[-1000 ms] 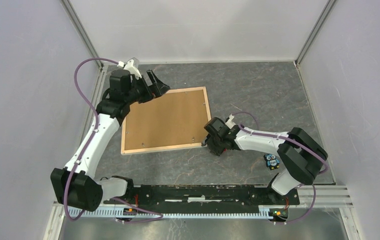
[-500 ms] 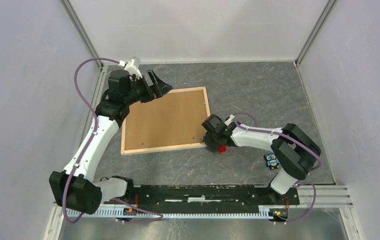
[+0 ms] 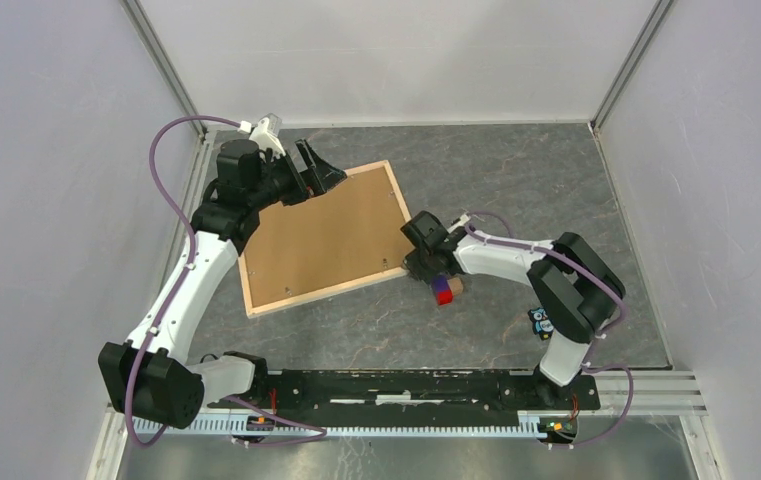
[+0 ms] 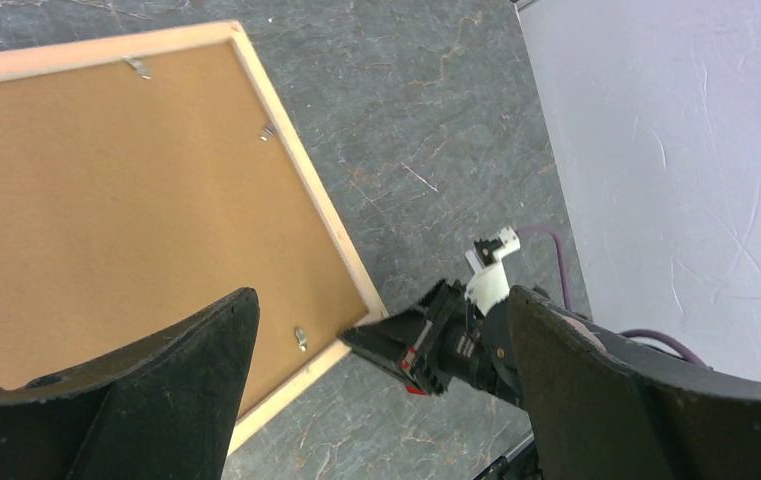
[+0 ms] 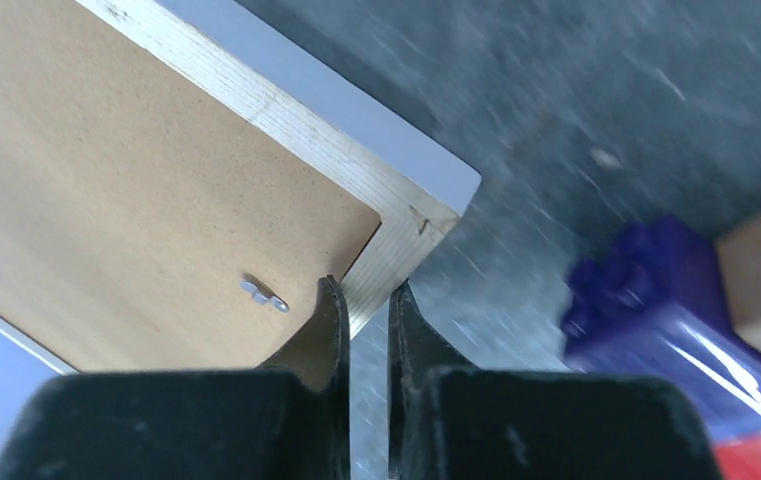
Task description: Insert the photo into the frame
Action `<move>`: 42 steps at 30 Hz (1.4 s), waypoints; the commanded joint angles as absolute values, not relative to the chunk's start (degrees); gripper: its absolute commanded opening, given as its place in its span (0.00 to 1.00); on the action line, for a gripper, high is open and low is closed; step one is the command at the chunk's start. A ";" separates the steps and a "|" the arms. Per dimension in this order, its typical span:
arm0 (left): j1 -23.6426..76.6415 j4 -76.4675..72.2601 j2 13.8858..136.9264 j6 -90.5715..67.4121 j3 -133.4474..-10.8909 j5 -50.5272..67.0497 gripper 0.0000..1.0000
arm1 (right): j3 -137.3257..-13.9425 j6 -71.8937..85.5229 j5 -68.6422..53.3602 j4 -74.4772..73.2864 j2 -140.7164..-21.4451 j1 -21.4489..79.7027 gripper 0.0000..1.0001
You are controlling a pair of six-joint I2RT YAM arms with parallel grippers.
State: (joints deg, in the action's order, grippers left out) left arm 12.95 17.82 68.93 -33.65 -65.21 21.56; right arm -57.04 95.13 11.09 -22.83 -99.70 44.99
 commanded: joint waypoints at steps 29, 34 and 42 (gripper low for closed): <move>13.18 16.25 69.15 -34.87 -65.65 23.46 1.00 | -104.36 7.07 1.20 -20.83 -134.55 31.90 0.06; 13.15 16.22 69.33 -34.93 -65.74 23.72 1.00 | -104.06 12.77 3.47 -23.90 -131.14 31.82 0.36; 13.18 16.15 69.09 -35.04 -65.57 23.55 1.00 | -94.97 25.62 5.46 -22.13 -123.18 33.75 0.56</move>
State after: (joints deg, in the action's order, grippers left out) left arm 12.95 17.85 69.10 -33.65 -65.21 22.65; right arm -98.50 18.68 2.92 -19.68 -128.31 32.29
